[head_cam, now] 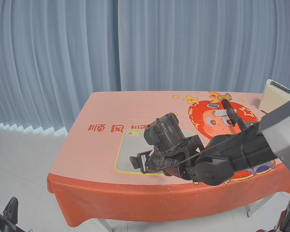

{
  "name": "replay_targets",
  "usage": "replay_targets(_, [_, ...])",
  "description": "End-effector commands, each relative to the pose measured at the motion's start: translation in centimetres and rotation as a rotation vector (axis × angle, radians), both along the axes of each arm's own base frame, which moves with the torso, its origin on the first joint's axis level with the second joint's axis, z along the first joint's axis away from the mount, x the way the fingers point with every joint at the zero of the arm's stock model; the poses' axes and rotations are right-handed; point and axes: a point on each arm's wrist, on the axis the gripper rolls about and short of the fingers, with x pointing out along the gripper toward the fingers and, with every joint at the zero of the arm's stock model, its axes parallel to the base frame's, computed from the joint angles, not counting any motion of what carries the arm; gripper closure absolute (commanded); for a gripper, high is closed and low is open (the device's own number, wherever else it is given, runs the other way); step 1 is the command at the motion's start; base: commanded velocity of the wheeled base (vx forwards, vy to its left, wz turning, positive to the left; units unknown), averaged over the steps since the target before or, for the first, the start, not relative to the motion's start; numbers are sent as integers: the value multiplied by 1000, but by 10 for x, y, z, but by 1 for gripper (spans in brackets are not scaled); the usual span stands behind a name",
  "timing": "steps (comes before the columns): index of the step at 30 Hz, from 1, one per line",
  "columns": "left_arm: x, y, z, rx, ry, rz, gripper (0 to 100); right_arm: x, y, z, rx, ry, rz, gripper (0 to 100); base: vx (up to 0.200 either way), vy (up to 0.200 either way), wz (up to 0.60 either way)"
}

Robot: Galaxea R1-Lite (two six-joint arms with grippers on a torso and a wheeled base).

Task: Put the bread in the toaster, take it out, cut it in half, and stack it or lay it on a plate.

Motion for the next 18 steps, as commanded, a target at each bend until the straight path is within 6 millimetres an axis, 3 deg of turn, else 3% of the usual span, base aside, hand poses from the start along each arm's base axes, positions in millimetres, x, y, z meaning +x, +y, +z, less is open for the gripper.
replay_targets(1, [1,0,-5,0,19,0,100,-1,-2,4,6,-7,-1,0,0,0,0])
replay_targets(11, [1,0,-5,0,19,0,100,1,1,-13,-27,18,-2,0,0,0,0])
replay_targets(18, [1,0,-5,0,19,0,100,2,2,-14,-28,19,-2,0,0,0,0])
